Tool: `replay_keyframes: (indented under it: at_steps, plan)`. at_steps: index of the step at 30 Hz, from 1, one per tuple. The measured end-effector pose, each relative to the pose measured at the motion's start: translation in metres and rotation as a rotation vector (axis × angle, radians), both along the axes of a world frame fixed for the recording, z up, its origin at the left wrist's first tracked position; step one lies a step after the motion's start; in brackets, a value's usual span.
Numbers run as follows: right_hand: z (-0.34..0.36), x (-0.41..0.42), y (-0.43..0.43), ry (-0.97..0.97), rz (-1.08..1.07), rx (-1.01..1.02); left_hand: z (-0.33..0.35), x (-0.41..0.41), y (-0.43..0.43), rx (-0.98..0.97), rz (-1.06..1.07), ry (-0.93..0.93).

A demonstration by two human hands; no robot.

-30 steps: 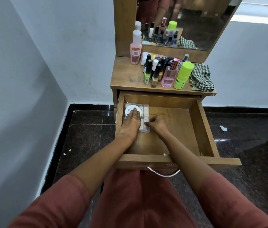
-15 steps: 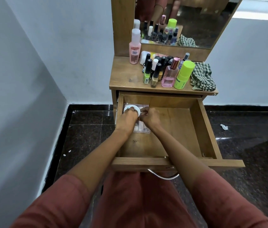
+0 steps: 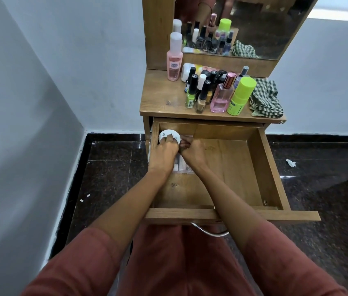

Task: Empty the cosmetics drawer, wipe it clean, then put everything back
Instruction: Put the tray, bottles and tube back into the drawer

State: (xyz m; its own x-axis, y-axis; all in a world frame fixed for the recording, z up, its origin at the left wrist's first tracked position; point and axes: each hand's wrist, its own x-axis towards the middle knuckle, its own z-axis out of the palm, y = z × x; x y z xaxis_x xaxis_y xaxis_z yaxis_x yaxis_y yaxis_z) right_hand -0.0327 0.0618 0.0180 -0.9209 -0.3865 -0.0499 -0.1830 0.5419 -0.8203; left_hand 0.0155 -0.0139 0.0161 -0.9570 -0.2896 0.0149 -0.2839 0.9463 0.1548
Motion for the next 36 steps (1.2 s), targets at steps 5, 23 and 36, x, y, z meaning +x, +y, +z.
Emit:
replay_keyframes:
  at_steps: [5, 23, 36]
  plan:
    - [0.006, -0.002, 0.006, -0.120, -0.009, -0.017, 0.011, 0.006, 0.001, 0.221, 0.061, 0.085]
    - [0.094, -0.073, 0.079, 0.318, -0.415, -0.363, 0.095, -0.070, 0.072, 0.712, 0.017, 0.699]
    - [0.091, -0.086, 0.084, 0.383, -0.276, -0.258, 0.098, -0.083, 0.073, 0.731, 0.086, 0.680]
